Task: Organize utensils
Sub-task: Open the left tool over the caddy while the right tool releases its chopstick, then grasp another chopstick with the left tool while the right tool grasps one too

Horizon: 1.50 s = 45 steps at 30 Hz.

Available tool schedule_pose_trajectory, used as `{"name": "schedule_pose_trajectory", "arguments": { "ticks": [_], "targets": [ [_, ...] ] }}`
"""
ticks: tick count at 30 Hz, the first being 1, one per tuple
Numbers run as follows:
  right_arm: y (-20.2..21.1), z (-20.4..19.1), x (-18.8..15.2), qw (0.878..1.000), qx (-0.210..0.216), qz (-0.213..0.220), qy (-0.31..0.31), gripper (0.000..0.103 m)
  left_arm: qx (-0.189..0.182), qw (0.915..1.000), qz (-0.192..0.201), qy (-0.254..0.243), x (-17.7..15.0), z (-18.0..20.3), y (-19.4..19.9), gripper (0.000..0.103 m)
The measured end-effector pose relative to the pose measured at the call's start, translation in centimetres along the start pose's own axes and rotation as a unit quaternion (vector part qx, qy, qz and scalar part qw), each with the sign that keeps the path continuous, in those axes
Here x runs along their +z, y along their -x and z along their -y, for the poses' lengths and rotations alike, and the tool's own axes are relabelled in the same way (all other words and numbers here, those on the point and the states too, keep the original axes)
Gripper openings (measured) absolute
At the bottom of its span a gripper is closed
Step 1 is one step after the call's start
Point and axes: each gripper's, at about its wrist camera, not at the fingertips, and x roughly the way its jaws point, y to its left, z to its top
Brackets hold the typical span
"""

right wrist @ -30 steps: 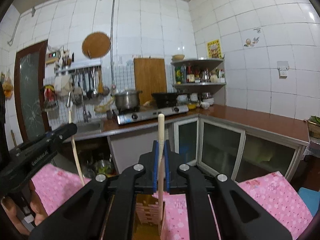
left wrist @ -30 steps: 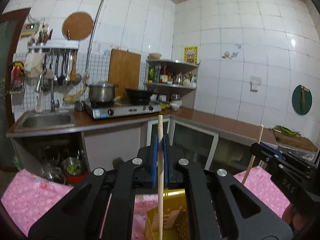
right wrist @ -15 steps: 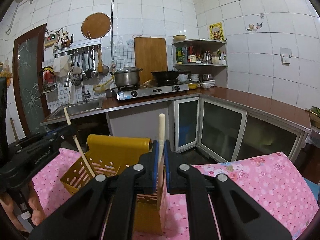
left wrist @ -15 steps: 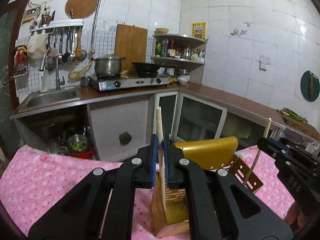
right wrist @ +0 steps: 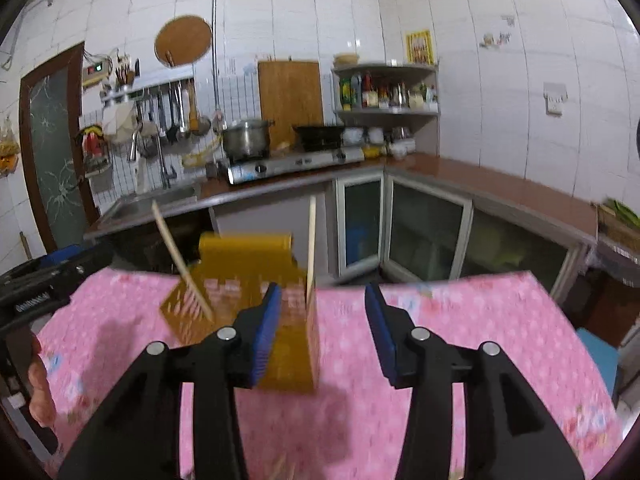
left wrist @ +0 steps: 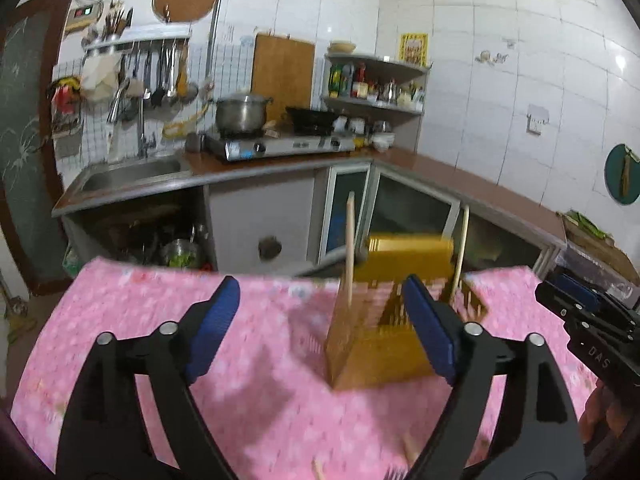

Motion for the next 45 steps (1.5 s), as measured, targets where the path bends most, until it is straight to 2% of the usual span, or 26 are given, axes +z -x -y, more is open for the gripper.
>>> {"name": "schedule_pose_trajectory", "arguments": {
  "ticks": [9,19,24,30,34,39,42,45],
  "targets": [
    [0.3,0.3,-8.5,0.996,-0.013,-0.090,-0.013,0.044,0.007,0.9959,-0.089,0.013,-7.6,-2.2,0.5,0.083],
    [-0.5,-0.9,-12.6,0.989,-0.027,-0.143,-0.001,0.042,0.014,0.9873,-0.158,0.014,-13.4,-2.0,-0.8,0.083],
    [-1.0,-1.5,-13.7,0.986,-0.026,-0.163,0.003,0.042,0.018,0.9829,-0.183,0.010,-14.7,-1.5,-1.4,0.082],
    [-1.8,-1.5,-14.4,0.979,-0.024,-0.201,0.002,0.042,0.012,0.9783,-0.207,0.004,-15.4,-0.9,-1.7,0.070],
    [-2.5,-1.7,-15.2,0.974,-0.026,-0.223,0.008,0.040,0.004,0.9733,-0.230,-0.004,-16.0,-0.3,-2.3,0.054],
    [-2.9,-1.9,-15.2,0.973,-0.022,-0.231,0.008,0.032,0.007,0.9709,-0.239,-0.013,-16.2,0.1,-2.8,0.051],
    [-3.3,-2.3,-15.1,0.971,-0.026,-0.236,0.013,0.028,0.012,0.9697,-0.243,-0.020,-16.1,0.4,-3.1,0.046],
    [-3.8,-2.6,-14.8,0.969,-0.033,-0.243,0.015,0.026,0.018,0.9685,-0.247,-0.027,-15.9,0.7,-3.5,0.036]
  ]
}}
